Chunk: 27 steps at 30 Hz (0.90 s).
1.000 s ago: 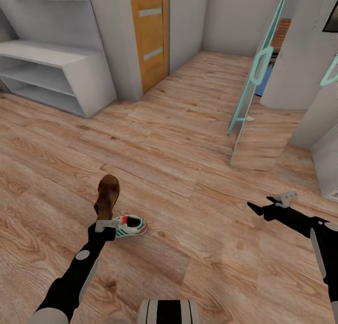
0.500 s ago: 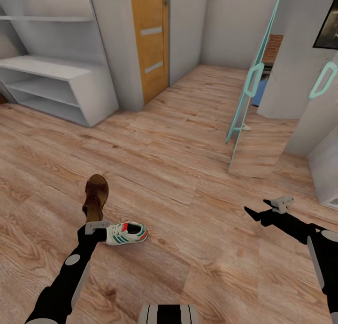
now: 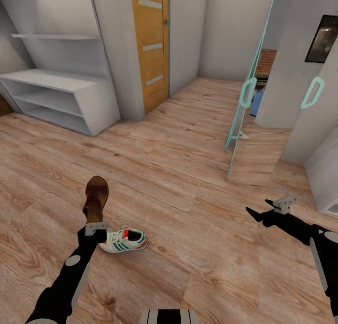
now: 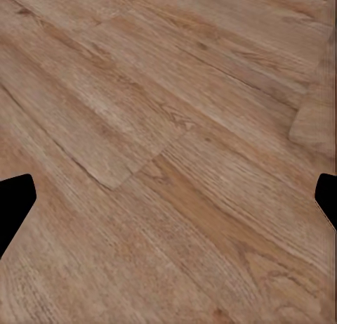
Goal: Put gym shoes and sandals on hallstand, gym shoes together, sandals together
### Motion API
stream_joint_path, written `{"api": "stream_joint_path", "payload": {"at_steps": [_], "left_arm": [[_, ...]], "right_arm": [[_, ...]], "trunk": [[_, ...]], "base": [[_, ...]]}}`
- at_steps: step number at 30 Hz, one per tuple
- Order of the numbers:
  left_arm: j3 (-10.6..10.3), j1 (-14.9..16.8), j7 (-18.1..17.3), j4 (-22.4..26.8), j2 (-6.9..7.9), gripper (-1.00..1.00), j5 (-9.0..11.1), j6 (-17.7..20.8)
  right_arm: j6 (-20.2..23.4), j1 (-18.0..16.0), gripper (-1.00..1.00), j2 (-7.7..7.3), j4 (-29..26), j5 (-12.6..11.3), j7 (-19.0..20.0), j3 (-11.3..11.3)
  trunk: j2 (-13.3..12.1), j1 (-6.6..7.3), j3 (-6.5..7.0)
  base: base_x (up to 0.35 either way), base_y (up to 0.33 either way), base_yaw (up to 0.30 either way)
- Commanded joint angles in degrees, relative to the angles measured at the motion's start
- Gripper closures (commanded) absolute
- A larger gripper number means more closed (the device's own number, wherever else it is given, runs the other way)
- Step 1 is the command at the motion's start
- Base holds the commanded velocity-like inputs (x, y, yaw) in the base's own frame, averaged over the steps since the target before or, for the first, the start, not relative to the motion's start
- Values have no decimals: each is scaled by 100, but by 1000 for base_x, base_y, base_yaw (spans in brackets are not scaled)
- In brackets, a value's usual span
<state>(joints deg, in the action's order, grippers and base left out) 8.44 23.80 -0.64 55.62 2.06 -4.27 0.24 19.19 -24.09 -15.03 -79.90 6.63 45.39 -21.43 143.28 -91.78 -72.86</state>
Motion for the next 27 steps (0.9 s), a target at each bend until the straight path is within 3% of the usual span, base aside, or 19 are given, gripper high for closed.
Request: {"api": "stream_joint_path", "payload": {"at_steps": [1, 15, 27], "left_arm": [[8, 1, -15, 2, 1, 100, -65, 3], [-18, 1, -15, 3, -21, 100, -73, -14], [-11, 1, -15, 31, -22, 100, -74, -15]], "right_arm": [[23, -5, -100, 1, -8, 41, 40, -10], [23, 1, -100, 26, -93, 39, 40, -10], [23, 1, -100, 26, -136, 41, 40, -10]], "trunk": [[0, 3, 19], [-85, 55, 195], [-85, 55, 221]], "base": [[0, 0, 0], [0, 0, 0], [0, 0, 0]]}}
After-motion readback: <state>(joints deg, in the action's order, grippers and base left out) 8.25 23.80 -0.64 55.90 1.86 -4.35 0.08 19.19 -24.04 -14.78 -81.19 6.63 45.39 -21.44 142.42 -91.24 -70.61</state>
